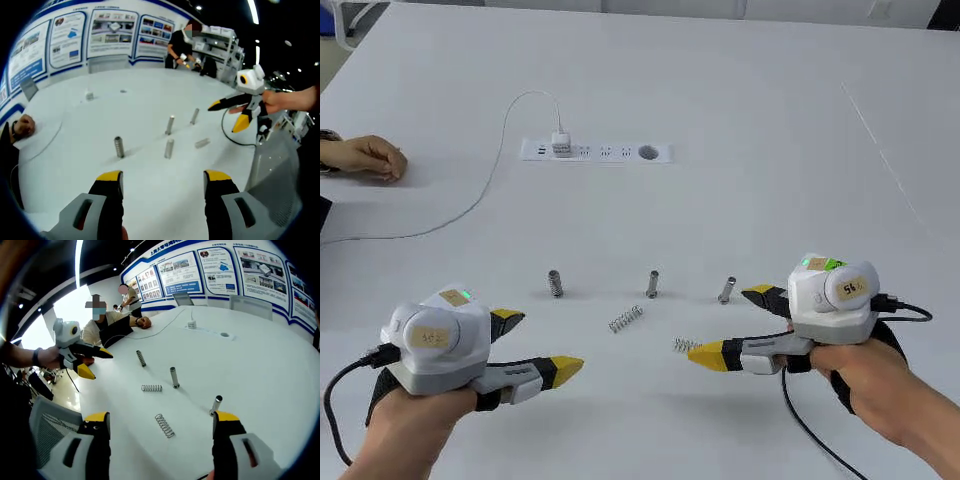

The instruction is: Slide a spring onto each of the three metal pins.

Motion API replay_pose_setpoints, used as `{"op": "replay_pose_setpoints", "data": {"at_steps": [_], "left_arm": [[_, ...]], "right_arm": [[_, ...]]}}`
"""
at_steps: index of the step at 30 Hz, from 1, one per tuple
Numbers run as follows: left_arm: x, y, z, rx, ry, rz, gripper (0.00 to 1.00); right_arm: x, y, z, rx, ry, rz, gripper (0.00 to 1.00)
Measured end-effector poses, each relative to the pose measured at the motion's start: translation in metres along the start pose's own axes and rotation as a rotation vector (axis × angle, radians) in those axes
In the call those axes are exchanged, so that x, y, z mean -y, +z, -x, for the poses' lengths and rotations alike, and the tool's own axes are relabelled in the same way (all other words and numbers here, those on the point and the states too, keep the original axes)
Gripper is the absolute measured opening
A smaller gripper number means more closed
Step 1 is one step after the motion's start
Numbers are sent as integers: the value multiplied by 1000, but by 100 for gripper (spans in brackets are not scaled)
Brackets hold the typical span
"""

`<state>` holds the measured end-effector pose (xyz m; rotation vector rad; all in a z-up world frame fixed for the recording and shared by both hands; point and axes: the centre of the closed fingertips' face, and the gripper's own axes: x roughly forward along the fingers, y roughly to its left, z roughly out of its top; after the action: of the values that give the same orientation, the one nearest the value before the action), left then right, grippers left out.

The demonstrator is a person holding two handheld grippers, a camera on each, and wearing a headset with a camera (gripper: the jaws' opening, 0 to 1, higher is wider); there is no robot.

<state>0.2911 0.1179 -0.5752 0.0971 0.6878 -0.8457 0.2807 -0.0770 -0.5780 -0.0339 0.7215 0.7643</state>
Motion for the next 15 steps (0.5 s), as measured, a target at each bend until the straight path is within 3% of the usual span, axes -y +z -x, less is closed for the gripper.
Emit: {"op": "replay_pose_setpoints", "data": {"at_steps": [15], "left_arm": [[12,5,-18,-28,-31,-32,67]], "right_arm": [[0,-8,8,6,1,-28,86]]}}
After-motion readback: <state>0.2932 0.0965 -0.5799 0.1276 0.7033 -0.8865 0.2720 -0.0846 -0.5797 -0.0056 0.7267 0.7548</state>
